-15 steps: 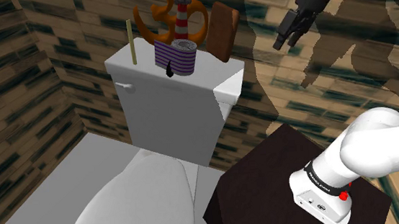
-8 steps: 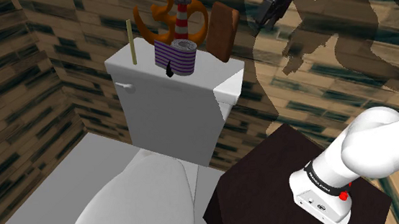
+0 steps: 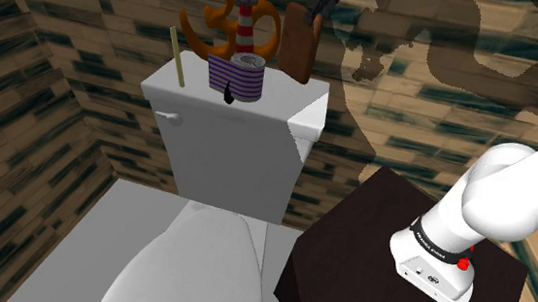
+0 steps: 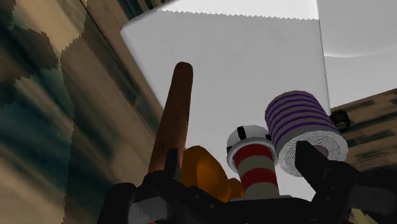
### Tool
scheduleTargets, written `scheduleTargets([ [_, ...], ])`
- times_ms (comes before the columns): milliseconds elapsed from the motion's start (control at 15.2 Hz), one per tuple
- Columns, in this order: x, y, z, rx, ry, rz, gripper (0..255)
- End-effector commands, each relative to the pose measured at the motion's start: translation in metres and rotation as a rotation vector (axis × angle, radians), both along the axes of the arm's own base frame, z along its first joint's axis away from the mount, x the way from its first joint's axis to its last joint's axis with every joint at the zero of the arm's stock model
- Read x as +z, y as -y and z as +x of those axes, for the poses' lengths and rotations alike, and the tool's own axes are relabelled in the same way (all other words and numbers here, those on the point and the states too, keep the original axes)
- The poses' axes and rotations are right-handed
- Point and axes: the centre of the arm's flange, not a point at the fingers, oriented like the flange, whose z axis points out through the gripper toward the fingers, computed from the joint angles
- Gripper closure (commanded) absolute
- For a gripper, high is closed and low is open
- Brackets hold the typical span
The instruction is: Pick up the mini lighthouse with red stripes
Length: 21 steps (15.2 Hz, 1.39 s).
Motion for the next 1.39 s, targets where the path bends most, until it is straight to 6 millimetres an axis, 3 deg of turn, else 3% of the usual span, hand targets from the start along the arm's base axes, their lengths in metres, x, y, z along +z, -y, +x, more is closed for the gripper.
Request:
scheduleTargets([
  [0,0.009,-0.012,0.018,0.036,0.035,-0.017,0],
  [528,0.04,-0.066,0.081,0.174,0.167,-0.087,0],
  [858,0.06,-0.101,0.111,0.252,0.241,-0.125,0],
  [1320,0.023,-0.101,0.111,0.252,0.241,-0.125,0],
])
